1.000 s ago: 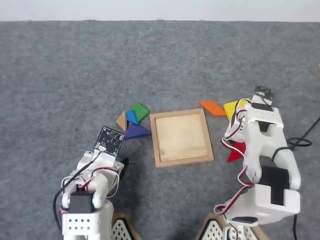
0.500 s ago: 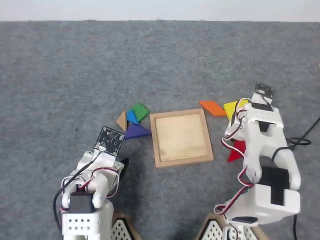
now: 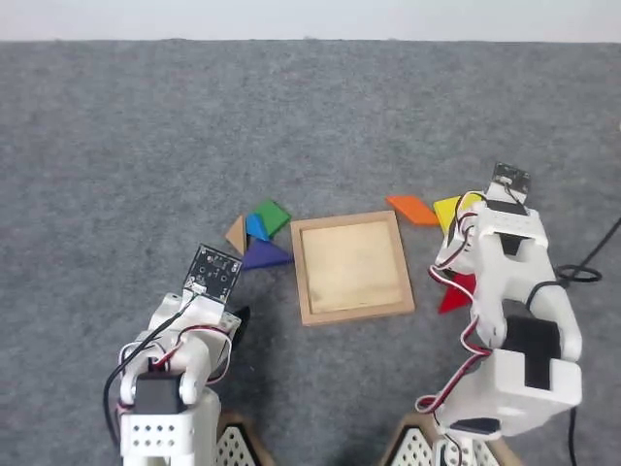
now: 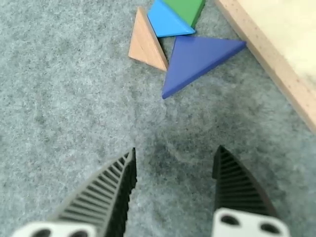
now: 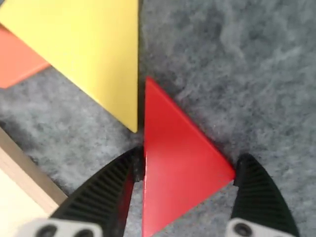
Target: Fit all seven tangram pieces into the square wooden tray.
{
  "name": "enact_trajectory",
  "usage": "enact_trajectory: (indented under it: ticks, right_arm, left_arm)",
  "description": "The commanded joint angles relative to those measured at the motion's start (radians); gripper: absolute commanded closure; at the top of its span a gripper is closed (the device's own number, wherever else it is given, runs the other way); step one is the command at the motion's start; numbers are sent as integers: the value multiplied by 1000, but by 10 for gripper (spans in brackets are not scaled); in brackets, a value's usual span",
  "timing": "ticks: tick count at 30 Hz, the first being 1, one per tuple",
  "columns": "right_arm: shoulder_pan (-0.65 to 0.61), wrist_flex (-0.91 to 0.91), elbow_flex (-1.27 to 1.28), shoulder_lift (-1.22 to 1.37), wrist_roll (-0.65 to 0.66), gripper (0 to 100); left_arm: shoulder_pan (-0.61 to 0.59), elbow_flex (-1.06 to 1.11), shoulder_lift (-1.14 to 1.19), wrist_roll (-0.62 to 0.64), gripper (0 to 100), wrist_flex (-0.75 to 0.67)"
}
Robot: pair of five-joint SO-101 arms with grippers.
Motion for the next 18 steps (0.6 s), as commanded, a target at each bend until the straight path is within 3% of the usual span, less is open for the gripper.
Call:
enact_trajectory:
  ticks: [1,18]
  right_arm:
    - [-10,-1,-28,-2,17,743]
    - [-67,84,-26,-168,20,743]
  left_arm:
    - [3,-5,-21,8,755,9]
    - [3,-5,-21,8,755,9]
